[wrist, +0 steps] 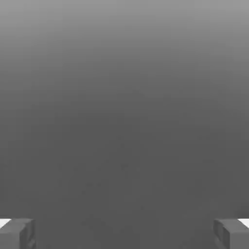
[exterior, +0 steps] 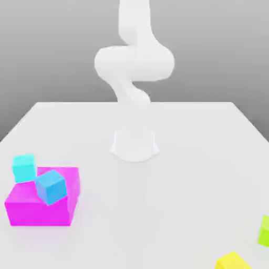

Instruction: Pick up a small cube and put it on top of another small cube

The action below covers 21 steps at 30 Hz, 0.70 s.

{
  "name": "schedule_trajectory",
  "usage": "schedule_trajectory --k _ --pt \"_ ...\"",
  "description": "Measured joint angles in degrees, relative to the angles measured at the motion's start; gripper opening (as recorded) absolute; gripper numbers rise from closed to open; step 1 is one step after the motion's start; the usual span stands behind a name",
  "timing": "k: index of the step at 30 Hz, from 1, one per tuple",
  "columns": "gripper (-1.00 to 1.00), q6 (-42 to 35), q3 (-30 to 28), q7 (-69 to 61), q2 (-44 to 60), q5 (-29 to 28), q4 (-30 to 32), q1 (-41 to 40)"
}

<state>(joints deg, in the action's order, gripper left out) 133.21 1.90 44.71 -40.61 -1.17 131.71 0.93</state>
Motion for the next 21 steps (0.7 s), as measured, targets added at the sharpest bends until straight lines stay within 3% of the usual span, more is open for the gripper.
schedule_trajectory --k 21 --pt "0.0 12.02 13.63 -8.46 43.95 -11.2 -0.58 11.5"
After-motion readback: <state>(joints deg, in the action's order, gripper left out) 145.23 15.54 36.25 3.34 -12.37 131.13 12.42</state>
